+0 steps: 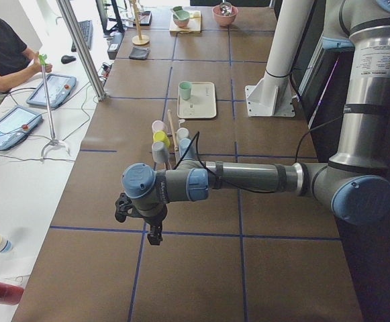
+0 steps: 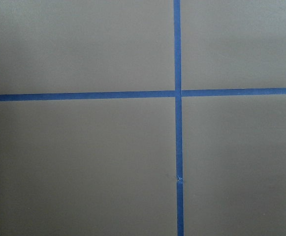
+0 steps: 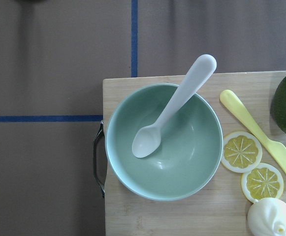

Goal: Pick up and place green cup on tray

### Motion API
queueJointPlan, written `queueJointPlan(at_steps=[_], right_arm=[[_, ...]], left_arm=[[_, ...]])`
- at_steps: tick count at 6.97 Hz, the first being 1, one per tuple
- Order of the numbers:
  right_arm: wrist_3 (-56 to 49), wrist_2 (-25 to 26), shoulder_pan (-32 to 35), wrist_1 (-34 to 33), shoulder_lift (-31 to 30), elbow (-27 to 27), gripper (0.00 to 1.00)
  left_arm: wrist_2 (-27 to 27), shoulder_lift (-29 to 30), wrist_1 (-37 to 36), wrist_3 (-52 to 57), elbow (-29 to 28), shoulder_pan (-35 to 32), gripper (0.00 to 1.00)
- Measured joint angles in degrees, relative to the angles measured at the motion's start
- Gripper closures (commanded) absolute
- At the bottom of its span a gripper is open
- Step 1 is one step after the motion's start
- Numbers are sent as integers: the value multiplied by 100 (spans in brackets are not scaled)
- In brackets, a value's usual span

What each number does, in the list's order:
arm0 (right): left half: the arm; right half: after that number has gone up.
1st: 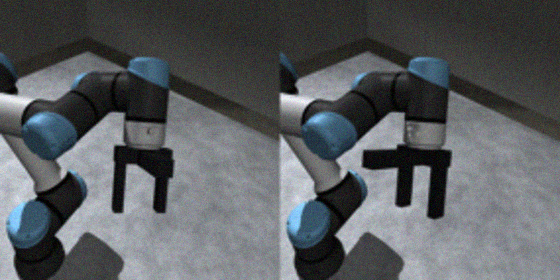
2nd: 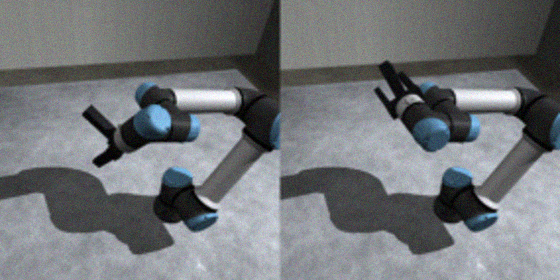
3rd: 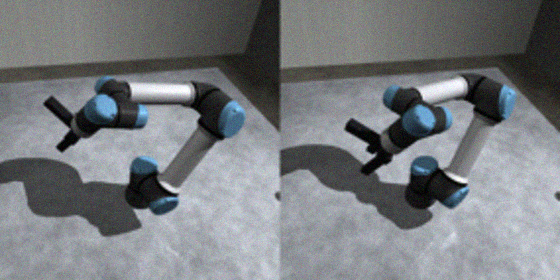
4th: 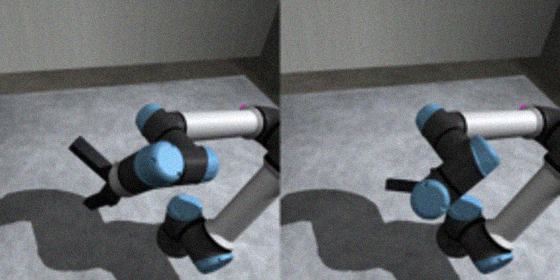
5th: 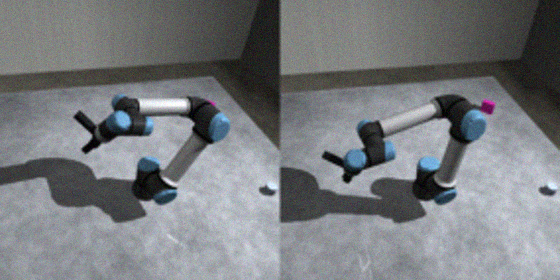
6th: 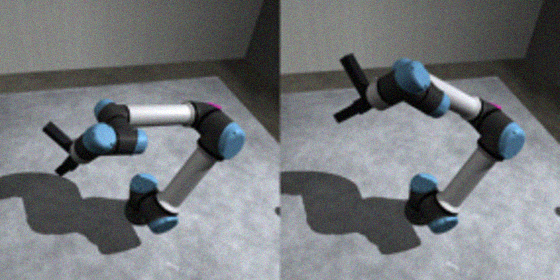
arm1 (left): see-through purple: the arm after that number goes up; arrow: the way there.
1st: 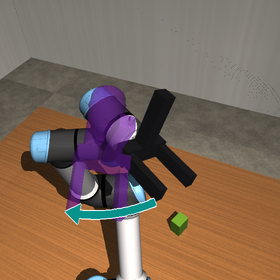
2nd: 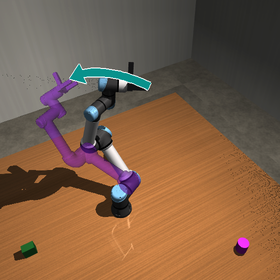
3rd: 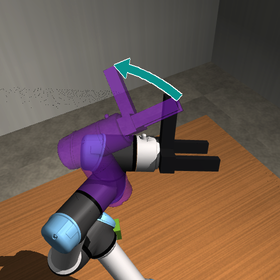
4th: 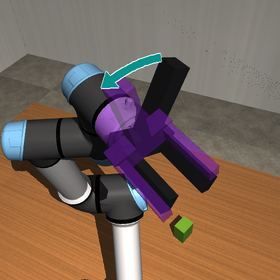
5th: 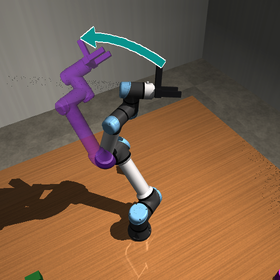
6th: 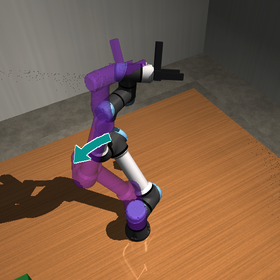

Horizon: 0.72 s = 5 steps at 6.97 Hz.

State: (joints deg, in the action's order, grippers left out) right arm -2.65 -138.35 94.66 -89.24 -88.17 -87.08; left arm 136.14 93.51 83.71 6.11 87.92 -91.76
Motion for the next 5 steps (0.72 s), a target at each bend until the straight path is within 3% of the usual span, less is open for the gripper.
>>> queueJointPlan(at_steps=[5], right_arm=[[18,1,0,3,2,-1,0]], left_arm=[[0,6,112,-10,-2,0,0]])
